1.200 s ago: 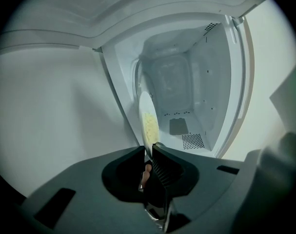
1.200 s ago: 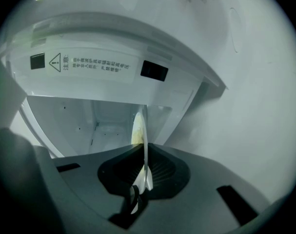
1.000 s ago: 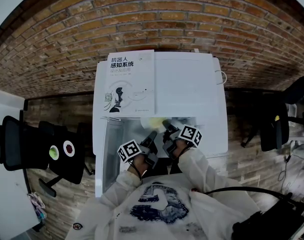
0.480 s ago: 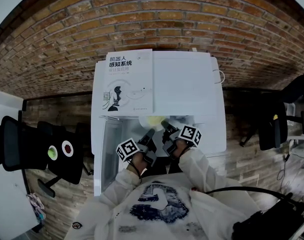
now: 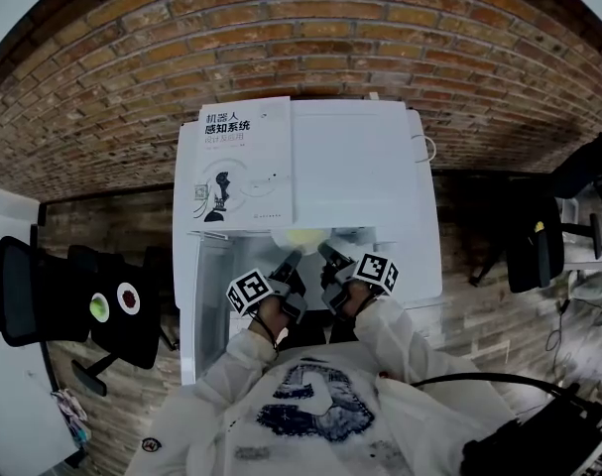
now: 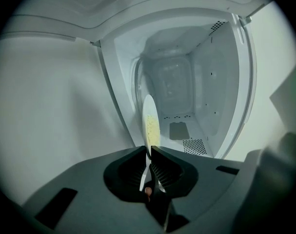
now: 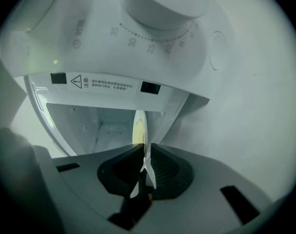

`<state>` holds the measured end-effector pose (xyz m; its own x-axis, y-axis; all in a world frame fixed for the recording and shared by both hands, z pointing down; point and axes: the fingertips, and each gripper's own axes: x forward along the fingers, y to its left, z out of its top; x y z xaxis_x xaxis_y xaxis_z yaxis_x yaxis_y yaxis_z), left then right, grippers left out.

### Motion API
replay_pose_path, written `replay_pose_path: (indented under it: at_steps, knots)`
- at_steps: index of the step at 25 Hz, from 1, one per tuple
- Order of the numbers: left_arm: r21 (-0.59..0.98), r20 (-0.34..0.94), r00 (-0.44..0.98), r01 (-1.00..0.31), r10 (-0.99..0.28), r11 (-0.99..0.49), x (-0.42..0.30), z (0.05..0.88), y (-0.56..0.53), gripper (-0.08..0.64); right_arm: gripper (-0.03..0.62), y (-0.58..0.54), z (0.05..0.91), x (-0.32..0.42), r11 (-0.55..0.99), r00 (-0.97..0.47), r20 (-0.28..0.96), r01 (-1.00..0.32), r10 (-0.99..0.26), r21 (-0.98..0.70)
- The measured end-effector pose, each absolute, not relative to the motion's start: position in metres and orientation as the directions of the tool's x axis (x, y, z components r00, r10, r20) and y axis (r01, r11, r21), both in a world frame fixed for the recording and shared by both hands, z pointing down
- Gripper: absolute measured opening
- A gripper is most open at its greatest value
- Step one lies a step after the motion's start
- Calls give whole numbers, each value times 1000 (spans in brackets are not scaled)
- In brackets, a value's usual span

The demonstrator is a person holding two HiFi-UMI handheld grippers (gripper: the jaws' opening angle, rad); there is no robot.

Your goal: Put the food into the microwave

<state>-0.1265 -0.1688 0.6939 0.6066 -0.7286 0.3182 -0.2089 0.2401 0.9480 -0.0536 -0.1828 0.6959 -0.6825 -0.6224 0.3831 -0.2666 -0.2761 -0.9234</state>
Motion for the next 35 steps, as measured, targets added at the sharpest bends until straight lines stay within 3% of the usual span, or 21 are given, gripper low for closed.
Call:
replay_pose_path:
  at_steps: [35]
  knots:
    - [936,347,535,-245,-770,252,-139,700,-215,35,29,-176,697,-48,-285,-692,386,-262,-610,-922]
